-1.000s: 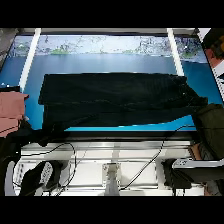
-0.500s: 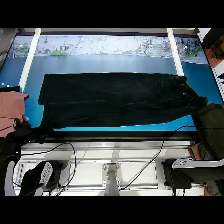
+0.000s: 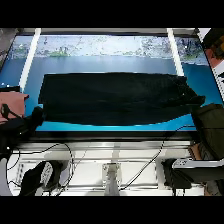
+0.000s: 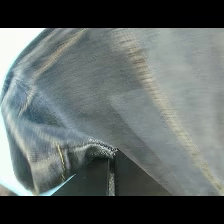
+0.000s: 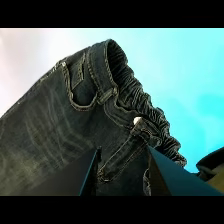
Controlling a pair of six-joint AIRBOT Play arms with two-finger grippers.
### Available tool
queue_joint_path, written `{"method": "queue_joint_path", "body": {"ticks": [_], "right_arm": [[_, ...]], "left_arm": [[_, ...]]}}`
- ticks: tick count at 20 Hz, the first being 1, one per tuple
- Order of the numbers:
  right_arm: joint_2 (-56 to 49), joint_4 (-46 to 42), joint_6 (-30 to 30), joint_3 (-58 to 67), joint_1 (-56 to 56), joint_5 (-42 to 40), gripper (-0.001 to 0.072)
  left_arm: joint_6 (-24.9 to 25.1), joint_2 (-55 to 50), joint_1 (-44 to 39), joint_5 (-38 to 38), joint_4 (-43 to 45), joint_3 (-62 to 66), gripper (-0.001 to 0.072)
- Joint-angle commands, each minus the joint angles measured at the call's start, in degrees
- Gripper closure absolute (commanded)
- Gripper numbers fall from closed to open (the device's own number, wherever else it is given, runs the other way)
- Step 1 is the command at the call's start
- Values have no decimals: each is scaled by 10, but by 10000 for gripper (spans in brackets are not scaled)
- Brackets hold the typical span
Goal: Fold the clothes and pants, and hang the long-sleeved shirts on hangers.
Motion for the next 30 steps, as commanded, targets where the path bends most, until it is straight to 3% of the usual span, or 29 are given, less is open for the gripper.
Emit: {"method": "queue_joint_path", "body": {"ticks": [1,4,6,8,13,15,18,24,30], "right_arm": [[0,-21,48,-1,-2,45,364],[0,-103,102,-22,-1,148,358],[0,-120,116,-48,-1,207,293],[0,-120,133,-76,4,227,292],[0,-111,138,-104,51,180,291],[-3,-109,151,-104,71,172,249],[-7,-122,181,-127,86,166,248],[-7,-172,181,-148,85,154,249],[-7,-163,178,-148,84,76,267]], "left_arm": [[16,2,-34,1,-1,50,699],[15,2,-85,-14,1,50,699],[15,2,-117,-30,1,50,699],[16,2,-143,-47,1,50,699],[16,2,-166,-53,3,50,699],[16,2,-166,-53,6,50,699],[16,2,-166,-53,6,50,699],[16,2,-166,-53,6,50,699],[22,2,-165,-53,22,50,699]]}}
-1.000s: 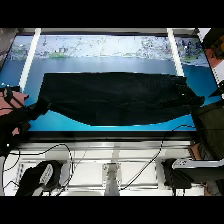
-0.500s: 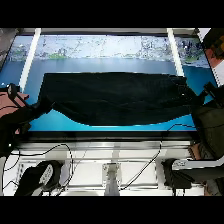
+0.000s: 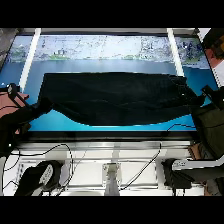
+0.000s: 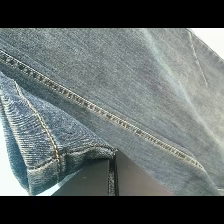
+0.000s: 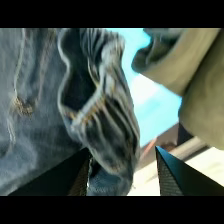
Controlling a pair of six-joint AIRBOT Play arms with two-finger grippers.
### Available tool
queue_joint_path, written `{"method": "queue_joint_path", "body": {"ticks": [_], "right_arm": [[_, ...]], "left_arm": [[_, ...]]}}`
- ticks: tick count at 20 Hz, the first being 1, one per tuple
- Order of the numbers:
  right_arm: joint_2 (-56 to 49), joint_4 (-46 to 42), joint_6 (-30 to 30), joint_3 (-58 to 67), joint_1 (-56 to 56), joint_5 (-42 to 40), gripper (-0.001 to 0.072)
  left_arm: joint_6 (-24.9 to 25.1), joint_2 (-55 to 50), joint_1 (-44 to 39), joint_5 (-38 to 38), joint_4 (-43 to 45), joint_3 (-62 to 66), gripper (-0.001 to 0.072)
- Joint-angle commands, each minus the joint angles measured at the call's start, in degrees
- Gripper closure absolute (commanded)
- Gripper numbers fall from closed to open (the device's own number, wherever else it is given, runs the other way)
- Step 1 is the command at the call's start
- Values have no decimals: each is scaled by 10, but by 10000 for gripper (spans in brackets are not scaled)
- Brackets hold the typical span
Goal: Fold the clothes and pants, and hang the long-sleeved shirts on hangers.
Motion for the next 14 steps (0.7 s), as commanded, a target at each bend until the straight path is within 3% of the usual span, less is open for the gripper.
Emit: {"method": "queue_joint_path", "body": {"ticks": [1,2,3,5,9,14], "right_arm": [[0,10,-1,-1,1,-43,267],[0,17,-2,-1,1,-45,279],[0,26,-3,-1,1,-44,367],[0,48,-28,-1,1,-35,654],[10,83,-128,-1,-3,-10,665],[112,101,-163,-1,-89,-27,664]], "left_arm": [[1,1,0,0,6,0,699],[1,1,0,0,6,0,699],[1,1,0,0,6,0,699],[2,1,0,0,6,0,699],[88,1,5,16,21,11,700],[89,19,25,132,69,89,700]]}}
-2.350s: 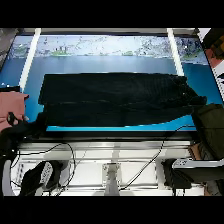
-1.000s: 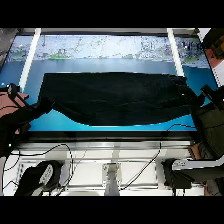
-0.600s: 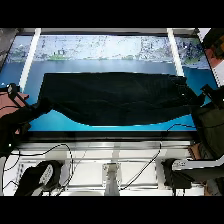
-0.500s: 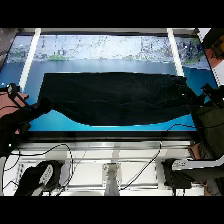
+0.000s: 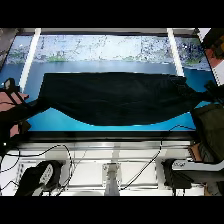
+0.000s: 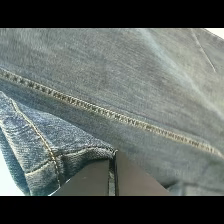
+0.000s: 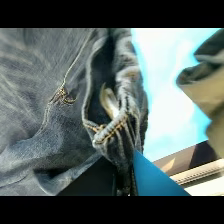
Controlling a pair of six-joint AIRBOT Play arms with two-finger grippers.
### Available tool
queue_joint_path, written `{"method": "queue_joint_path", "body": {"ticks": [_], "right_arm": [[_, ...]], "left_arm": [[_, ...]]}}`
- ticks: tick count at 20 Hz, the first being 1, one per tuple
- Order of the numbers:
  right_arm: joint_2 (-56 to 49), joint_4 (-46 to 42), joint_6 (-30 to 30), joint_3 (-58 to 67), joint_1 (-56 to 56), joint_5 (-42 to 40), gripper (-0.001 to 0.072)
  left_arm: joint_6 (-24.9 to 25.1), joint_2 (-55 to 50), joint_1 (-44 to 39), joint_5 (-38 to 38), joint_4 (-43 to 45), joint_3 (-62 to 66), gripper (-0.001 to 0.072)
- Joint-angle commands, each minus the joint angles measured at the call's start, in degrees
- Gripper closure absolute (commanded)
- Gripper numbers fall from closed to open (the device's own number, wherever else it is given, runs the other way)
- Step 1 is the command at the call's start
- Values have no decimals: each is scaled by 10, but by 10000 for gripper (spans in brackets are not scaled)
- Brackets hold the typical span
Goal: Fold the clothes and pants, and hang the long-sleeved shirts on hangers.
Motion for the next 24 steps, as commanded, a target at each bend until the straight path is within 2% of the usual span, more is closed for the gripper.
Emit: {"method": "queue_joint_path", "body": {"ticks": [1,6,9,12,15,18,21,24], "right_arm": [[66,29,-31,0,-64,-5,664],[120,38,-23,0,-92,-2,662],[122,45,-18,0,-83,29,662],[124,45,-3,0,-82,1,662],[117,35,13,0,-82,-39,661],[86,21,72,0,-82,-78,662],[52,21,134,0,-82,-123,662],[21,21,163,0,-64,-141,662]], "left_arm": [[13,21,8,65,39,38,700],[12,96,8,65,48,39,700],[2,138,8,71,51,43,701],[-1,139,9,66,92,46,702],[-21,85,9,16,103,46,704],[-21,-7,9,-75,92,68,703],[-21,-106,9,-113,79,123,703],[13,-195,2,-132,16,163,703]]}}
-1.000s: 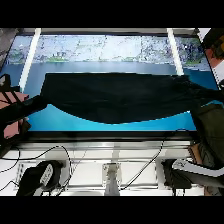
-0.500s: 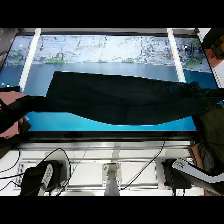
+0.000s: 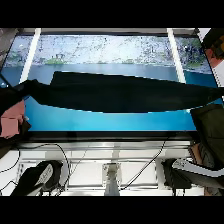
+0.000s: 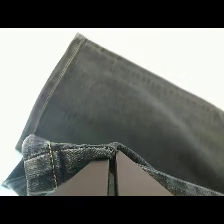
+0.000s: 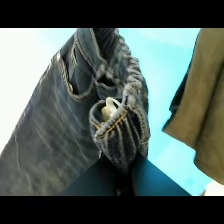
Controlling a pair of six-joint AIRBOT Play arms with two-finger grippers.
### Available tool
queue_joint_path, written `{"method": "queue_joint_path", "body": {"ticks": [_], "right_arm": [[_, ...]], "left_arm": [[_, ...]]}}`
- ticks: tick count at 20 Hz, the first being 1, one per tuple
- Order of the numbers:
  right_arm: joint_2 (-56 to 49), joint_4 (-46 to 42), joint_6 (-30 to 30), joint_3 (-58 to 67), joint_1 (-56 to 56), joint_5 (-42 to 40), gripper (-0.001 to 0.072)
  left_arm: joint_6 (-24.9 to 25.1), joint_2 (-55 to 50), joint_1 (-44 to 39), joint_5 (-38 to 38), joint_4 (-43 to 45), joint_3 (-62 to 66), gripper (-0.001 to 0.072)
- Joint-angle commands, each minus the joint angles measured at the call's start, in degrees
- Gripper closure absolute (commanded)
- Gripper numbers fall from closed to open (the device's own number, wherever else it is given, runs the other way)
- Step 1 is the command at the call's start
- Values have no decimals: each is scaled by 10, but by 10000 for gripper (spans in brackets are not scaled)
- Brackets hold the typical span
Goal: Fold the clothes and pants, and hang the long-sleeved shirts on hangers.
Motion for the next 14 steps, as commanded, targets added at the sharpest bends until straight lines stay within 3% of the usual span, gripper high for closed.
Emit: {"method": "queue_joint_path", "body": {"ticks": [1,8,14], "right_arm": [[-36,-4,54,0,21,-43,662],[-78,-12,143,0,76,-144,663],[-105,-16,172,0,99,-180,664]], "left_arm": [[25,-99,-8,-44,-63,42,703],[23,-172,-16,-145,-78,44,704],[22,-219,-24,-157,-90,65,704]]}}
